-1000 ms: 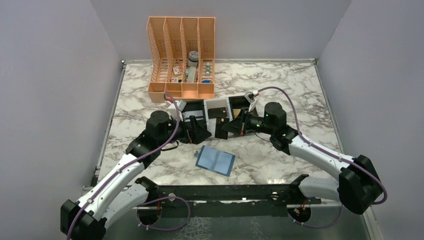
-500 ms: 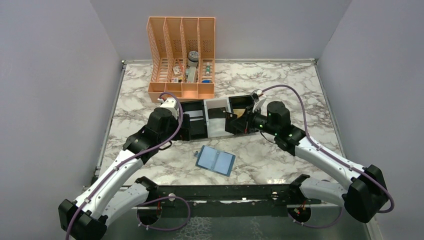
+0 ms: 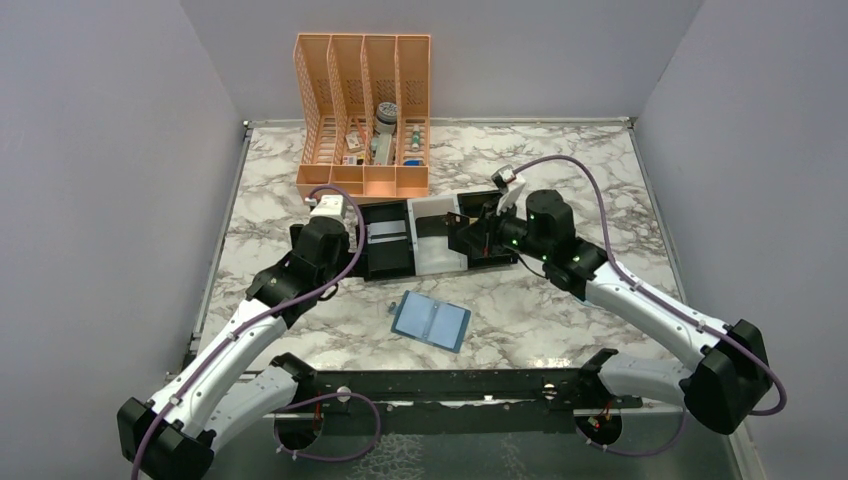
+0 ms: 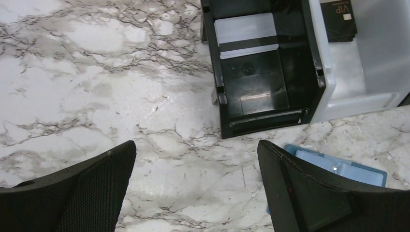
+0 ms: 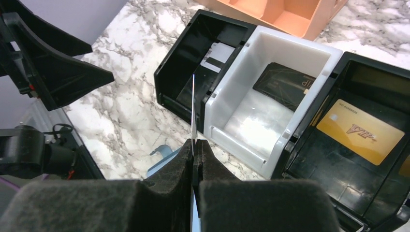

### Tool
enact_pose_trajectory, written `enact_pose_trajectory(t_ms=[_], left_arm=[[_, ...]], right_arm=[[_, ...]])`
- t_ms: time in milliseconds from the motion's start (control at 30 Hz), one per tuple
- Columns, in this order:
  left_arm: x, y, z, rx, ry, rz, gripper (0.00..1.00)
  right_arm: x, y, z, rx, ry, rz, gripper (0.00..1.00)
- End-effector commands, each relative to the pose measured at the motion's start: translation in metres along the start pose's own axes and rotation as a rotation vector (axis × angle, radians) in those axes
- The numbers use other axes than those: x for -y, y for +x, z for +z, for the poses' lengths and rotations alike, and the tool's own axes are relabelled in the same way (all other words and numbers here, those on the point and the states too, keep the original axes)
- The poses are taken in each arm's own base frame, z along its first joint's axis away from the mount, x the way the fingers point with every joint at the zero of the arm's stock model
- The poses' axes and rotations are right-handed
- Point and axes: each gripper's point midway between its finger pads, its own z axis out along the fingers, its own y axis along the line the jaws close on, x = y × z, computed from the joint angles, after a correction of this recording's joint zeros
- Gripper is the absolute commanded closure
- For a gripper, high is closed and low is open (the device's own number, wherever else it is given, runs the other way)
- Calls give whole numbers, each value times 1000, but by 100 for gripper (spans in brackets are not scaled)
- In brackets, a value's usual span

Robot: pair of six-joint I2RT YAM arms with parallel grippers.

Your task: Take the credit cards out of the card holder

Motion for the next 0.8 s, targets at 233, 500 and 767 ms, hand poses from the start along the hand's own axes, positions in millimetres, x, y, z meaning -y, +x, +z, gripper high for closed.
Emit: enact_pose_trajectory(t_ms=[233, 500, 767], left_arm=[[-42, -11, 2, 0, -150, -125, 1], [-63, -17, 1, 33, -240, -160, 1], [-68, -21, -3, 54, -258, -167, 1]], right_arm=[[6, -18, 24, -3, 186, -339, 99], [36, -17, 48, -79, 347, -568, 99], [41, -7, 70, -138, 317, -739, 99]])
